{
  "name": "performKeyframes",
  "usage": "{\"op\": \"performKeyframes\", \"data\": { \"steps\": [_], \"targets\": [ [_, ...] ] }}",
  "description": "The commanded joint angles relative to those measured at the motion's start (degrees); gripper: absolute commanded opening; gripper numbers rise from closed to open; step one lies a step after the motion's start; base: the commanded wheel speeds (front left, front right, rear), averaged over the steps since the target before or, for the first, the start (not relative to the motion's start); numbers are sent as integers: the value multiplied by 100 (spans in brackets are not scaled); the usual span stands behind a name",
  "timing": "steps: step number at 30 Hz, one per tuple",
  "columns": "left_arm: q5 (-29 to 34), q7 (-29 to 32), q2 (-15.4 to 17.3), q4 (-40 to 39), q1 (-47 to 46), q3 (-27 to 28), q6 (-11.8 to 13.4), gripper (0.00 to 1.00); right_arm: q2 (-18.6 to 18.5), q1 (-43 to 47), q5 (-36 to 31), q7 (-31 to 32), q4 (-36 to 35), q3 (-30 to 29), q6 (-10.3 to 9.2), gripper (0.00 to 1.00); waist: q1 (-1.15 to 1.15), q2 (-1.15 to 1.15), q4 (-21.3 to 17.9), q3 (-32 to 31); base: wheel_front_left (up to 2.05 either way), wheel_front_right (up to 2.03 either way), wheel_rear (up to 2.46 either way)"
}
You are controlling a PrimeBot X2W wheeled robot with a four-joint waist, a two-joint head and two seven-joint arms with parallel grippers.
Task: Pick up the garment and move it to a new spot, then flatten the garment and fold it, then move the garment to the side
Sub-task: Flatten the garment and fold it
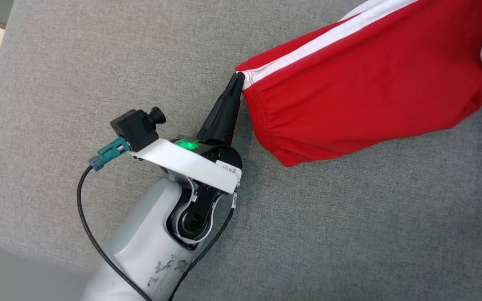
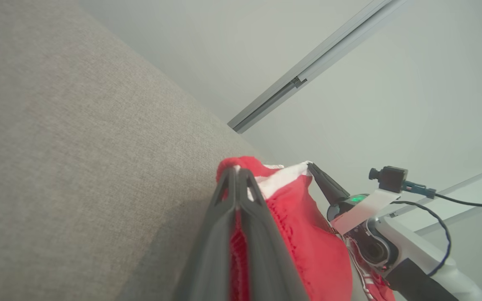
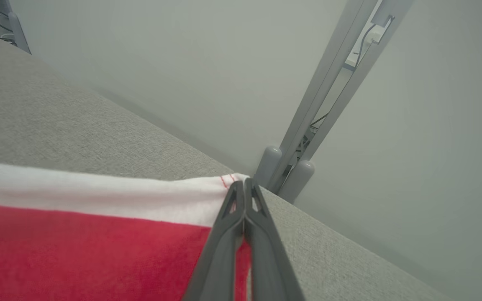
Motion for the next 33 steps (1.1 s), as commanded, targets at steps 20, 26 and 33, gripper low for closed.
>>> {"op": "performKeyframes", "data": {
  "steps": [20, 26, 33],
  "targets": [
    [2458, 1, 22, -175, 580, 1130, 493, 100, 527, 1496, -340, -33, -1710, -1429, -1, 100, 0, 0, -632, -748, 0, 0, 0],
    [3546, 1, 23, -712, 1454, 1444, 658, 100, 959, 2651, -588, -34, -2254, -2116, -1, 100, 0, 0, -883, -1320, 0, 0, 0],
    [4108, 1, 22, -1147, 2184, 1505, 770, 100, 1131, 3453, -555, -33, -2523, -2447, -1, 100, 0, 0, -943, -1722, 0, 0, 0]
  ]
}}
